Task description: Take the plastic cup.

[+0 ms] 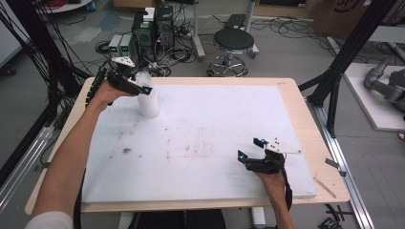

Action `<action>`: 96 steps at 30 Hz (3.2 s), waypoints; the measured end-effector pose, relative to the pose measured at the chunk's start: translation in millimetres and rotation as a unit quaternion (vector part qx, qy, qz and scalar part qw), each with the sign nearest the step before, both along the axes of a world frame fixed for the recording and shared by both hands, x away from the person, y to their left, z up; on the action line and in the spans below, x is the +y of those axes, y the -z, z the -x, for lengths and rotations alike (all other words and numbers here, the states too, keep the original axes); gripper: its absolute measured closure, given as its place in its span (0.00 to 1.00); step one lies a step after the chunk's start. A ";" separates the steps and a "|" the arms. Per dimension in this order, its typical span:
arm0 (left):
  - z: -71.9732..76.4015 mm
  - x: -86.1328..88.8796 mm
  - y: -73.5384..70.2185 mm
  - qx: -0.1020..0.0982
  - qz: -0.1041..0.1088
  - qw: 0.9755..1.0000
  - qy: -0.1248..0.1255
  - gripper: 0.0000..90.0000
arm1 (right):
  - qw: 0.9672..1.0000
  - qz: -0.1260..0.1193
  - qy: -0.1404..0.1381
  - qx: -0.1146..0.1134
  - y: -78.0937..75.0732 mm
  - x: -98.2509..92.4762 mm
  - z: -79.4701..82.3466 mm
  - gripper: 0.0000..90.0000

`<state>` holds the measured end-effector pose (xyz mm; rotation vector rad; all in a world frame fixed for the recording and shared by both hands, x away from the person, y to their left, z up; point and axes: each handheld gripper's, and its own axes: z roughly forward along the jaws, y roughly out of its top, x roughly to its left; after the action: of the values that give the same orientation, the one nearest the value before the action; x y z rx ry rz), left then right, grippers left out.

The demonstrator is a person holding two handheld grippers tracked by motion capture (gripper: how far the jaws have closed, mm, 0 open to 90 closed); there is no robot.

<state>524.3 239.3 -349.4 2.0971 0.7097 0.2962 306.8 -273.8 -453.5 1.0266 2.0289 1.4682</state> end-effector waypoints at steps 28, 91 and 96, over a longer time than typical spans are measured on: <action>0.6 -4.6 -0.8 0.007 0.001 1.000 -0.003 0.37 | 1.000 0.000 0.001 0.003 0.0 0.2 0.0 0.16; 158.2 -31.7 -78.1 -0.105 0.112 0.978 0.143 0.38 | 1.000 -0.002 0.000 0.008 0.1 0.1 -1.3 0.16; 169.6 -47.3 -54.7 -0.106 0.126 0.974 0.159 0.38 | 1.000 -0.003 0.002 0.005 0.1 -0.3 -0.6 0.16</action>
<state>354.7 192.0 -294.7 1.8659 0.2623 0.2346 307.3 -274.1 -453.5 1.0405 2.0292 1.4721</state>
